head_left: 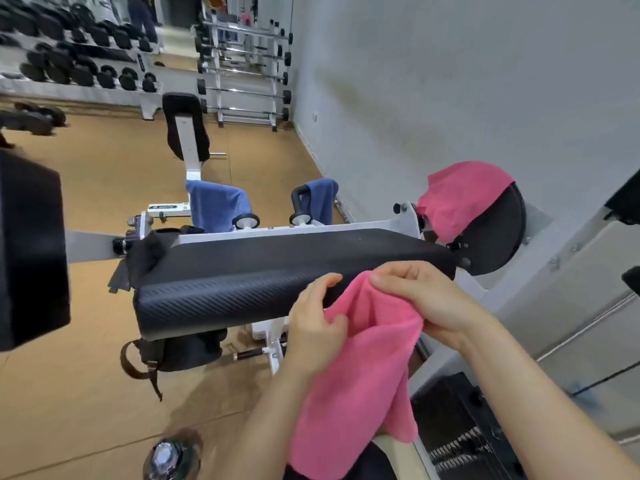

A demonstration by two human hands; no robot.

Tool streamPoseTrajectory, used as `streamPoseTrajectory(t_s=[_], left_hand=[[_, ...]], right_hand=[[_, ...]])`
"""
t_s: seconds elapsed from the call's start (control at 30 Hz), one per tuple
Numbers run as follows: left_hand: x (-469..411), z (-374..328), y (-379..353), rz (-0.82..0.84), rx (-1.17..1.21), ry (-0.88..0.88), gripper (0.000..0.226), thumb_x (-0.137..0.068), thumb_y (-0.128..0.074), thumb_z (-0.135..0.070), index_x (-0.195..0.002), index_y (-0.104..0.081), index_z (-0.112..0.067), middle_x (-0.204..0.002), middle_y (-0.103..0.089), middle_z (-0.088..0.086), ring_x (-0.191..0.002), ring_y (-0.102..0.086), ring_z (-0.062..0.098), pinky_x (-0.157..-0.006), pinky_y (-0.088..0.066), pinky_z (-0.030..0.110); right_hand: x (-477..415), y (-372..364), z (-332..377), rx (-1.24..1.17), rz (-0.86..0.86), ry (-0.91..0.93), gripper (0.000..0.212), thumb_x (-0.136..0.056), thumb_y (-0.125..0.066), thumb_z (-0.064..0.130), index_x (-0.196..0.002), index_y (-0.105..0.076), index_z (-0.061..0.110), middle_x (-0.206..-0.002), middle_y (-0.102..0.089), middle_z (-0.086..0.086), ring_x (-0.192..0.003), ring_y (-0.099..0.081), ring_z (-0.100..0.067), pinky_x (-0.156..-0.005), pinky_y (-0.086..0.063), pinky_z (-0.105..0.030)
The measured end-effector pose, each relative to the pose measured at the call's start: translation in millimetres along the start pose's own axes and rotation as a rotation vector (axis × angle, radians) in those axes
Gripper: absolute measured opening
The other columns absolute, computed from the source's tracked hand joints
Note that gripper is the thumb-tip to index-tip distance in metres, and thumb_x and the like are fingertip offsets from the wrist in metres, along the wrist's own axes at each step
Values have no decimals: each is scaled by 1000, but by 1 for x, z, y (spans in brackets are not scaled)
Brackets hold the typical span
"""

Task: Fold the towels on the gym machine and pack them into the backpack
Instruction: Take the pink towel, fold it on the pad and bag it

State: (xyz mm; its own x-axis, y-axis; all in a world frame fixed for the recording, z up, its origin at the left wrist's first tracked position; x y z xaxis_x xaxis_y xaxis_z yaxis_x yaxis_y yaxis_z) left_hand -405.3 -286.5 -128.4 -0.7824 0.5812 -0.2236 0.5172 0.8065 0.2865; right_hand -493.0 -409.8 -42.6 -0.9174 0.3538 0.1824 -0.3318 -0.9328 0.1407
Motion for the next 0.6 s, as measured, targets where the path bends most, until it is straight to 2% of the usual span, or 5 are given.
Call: streamPoseTrajectory(t_s=[0.1, 0.2, 0.3, 0.43, 0.6], left_hand=[[-19, -30, -10, 253, 285, 70, 29, -75, -50, -16, -77, -68, -39, -67, -64, -20, -65, -56, -3, -64, -45, 21], [-40, -38, -7, 228, 394, 128, 23, -87, -54, -9, -80, -74, -20, -68, -66, -10, -66, -58, 2, -65, -47, 21], [-50, -37, 6, 195, 279, 107, 21, -93, -56, -12, -79, -72, -15, -72, -66, -5, -71, -59, 7, -69, -48, 28], [-49, -37, 21, 260, 24, 32, 22, -93, -54, -17, -77, -69, -23, -69, -64, -14, -70, -58, 3, -67, -46, 23], [-60, -17, 58, 97, -259, -12, 26, -92, -59, -26, -70, -60, -14, -66, -59, 0, -64, -52, 6, -65, -40, 29]], right_hand=[[-10, -10, 4, 16, 57, 22, 16, -86, -67, 14, -90, -72, -1, -85, -70, -17, -77, -66, -21, -70, -55, -28], [-17, 9, 11, 17, 7, 44, 22, -83, -70, 8, -101, -70, -3, -95, -70, -21, -83, -67, -23, -74, -56, -27], [-12, 36, 10, 224, 18, 7, 18, -81, -71, 0, -98, -73, 6, -82, -69, -12, -72, -61, -17, -63, -47, -22], [-3, 64, -7, 590, -21, -79, 6, -82, -75, 14, -81, -76, 20, -53, -53, 12, -56, -46, -6, -55, -36, -18], [-3, 88, -23, 531, 10, -117, 7, -82, -76, 20, -77, -76, 16, -57, -58, 6, -54, -50, -7, -53, -37, -24]])
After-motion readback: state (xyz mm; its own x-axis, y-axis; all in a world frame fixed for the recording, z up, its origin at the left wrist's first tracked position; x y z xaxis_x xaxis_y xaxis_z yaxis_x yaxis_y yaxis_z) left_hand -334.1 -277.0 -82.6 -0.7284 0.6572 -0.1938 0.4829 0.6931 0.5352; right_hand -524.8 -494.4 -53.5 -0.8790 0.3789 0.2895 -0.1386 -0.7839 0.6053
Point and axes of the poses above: each hand's wrist, its own x-axis away from the middle knuckle, its own y-axis out of the back of the hand, z = x × y, the point moved 3 cm from there along -x, towards the middle knuckle
